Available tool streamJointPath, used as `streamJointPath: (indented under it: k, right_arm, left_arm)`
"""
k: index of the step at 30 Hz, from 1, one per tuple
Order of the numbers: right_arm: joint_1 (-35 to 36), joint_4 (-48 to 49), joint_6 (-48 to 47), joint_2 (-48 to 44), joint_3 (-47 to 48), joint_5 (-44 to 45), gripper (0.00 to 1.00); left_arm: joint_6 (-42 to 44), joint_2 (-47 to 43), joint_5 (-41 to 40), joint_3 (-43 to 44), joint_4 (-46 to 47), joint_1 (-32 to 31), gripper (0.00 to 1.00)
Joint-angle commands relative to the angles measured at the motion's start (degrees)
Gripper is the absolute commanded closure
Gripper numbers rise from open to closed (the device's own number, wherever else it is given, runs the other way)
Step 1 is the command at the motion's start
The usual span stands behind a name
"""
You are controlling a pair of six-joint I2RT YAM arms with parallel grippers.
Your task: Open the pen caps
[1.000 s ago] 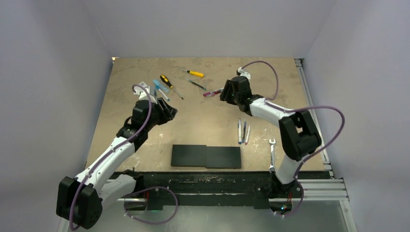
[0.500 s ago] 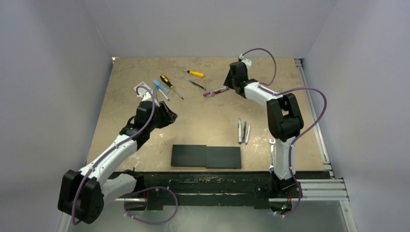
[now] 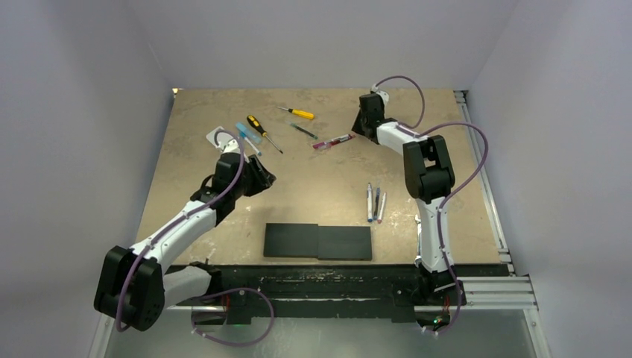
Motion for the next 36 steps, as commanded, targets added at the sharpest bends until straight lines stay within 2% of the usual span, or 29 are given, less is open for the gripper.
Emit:
streamJointPath:
  k: [1, 11, 27, 29, 33, 36]
  right_arm:
    - [0.13, -0.05, -2.17, 1.03, 4.49, -1.70, 0.79]
    - [2.96, 1.38, -0.73, -5.88, -8.41, -1.95, 0.87]
    - [11.32, 5.10, -1.09, -22.31, -27.96, 2.71, 0.88]
    - [11.48, 6.06, -2.18, -24.77, -28.88, 3.85, 0.84]
    - [11.83, 9.85, -7.45, -27.84, -28.93, 3.72, 0.53]
    - [12.12, 14.14, -12.52, -27.84, -28.43, -1.86, 0.40]
  left_arm:
    - [-0.54, 2.53, 0.03, 2.93, 3.75, -0.16, 0.58]
    - [-1.96, 6.64, 3.99, 3.38, 9.10, -0.30, 0.59]
    - [-3.46, 5.66, 6.01, 1.45, 11.17, -1.61, 0.59]
    - [-3.54, 5.24, 6.09, 1.42, 10.97, -1.66, 0.59]
    - [-3.29, 4.09, 6.08, 1.62, 9.94, -1.74, 0.59]
    - [-2.95, 2.90, 5.61, 1.54, 8.84, -1.75, 0.59]
